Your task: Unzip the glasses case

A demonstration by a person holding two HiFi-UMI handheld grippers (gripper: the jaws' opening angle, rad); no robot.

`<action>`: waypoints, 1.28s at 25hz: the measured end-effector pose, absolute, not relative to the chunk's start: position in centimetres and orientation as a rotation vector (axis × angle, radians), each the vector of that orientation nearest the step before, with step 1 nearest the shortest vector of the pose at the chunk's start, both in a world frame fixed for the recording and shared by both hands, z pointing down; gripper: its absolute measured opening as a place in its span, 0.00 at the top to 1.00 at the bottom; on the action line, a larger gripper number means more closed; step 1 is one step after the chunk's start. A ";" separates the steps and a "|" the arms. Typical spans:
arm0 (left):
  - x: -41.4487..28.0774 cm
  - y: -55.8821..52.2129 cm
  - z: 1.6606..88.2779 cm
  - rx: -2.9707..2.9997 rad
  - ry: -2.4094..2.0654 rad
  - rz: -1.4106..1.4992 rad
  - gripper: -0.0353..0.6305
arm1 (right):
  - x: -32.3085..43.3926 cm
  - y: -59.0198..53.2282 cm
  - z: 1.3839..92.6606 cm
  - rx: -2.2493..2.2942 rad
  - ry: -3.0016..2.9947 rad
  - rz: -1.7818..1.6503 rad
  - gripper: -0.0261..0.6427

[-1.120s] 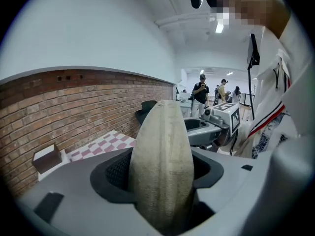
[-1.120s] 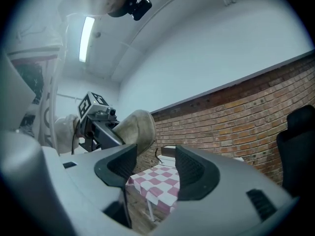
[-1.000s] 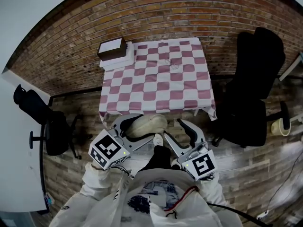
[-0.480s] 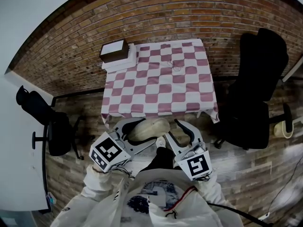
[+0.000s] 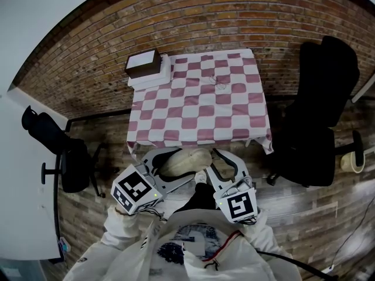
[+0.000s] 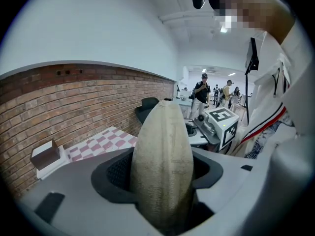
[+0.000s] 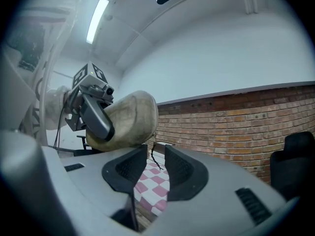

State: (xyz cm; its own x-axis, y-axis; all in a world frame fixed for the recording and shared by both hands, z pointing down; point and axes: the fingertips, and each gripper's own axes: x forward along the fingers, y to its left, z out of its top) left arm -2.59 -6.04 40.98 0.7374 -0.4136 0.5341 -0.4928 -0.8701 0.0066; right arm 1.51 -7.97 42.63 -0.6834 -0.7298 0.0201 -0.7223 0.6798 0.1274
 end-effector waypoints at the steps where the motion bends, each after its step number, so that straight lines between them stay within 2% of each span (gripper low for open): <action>1: -2.6 -6.0 41.0 2.789 -0.731 0.805 0.50 | 1.5 -8.0 42.7 1.216 -2.812 -0.172 0.78; 21: -1.8 -5.5 41.4 2.786 -0.726 0.811 0.50 | 2.4 -7.8 42.4 1.240 -2.811 -0.205 0.92; 32: -1.4 -5.0 42.6 2.778 -0.724 0.865 0.50 | 3.6 -7.8 43.2 1.292 -2.686 -0.251 0.94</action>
